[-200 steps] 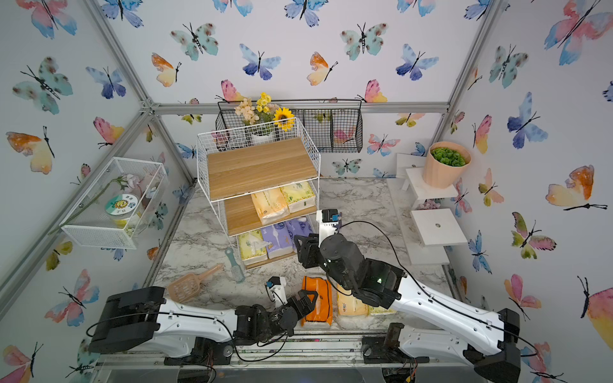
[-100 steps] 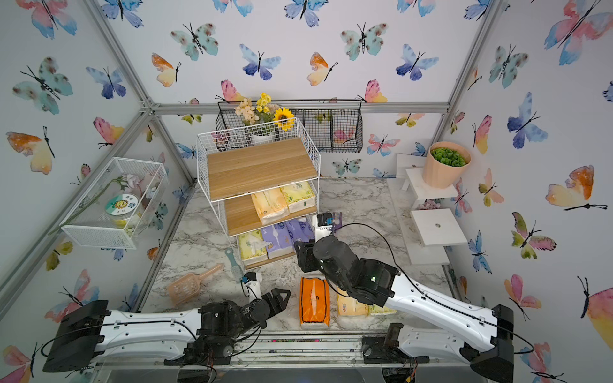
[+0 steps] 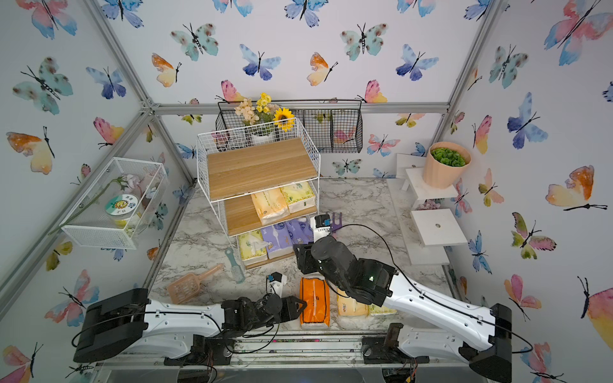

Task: Remove the tissue boxes from the shelf
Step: Move the box of tissues to the center of the board.

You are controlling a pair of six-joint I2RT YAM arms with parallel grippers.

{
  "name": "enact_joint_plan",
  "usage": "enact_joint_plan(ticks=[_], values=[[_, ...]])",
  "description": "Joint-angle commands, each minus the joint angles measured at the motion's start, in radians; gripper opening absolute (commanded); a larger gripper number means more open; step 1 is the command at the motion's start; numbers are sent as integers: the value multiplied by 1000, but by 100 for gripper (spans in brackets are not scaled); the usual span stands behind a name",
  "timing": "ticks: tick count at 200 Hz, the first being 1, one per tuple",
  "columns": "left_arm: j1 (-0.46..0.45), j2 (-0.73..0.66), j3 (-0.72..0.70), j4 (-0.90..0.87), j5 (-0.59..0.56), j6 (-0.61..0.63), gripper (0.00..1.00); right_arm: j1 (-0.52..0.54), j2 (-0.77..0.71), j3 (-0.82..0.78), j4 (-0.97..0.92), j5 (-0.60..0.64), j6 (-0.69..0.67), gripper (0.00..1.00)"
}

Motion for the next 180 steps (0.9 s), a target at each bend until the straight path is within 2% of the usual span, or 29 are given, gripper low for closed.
enact_joint_plan(ticks=[1, 53, 84, 105, 126, 140, 156, 180], values=[[10, 44, 33, 52, 33, 21, 36, 5, -19, -3, -25, -6, 7, 51], [19, 159, 120, 94, 23, 33, 25, 5, -31, -5, -32, 4, 4, 51], [23, 231, 187, 102, 38, 46, 24, 5, -44, -14, -36, 13, 5, 51], [35, 285, 224, 117, 103, 26, 24, 6, -49, -17, -38, 13, 7, 51], [33, 323, 228, 174, 105, -19, 22, 5, -48, -15, -37, 11, 7, 52], [32, 331, 224, 197, 86, -41, 23, 6, -48, -12, -33, 9, 5, 52], [30, 320, 221, 197, 52, -53, 28, 5, -45, -7, -9, -4, 1, 52], [23, 243, 192, 151, -40, -53, 32, 5, -11, 30, 19, -19, -23, 52]])
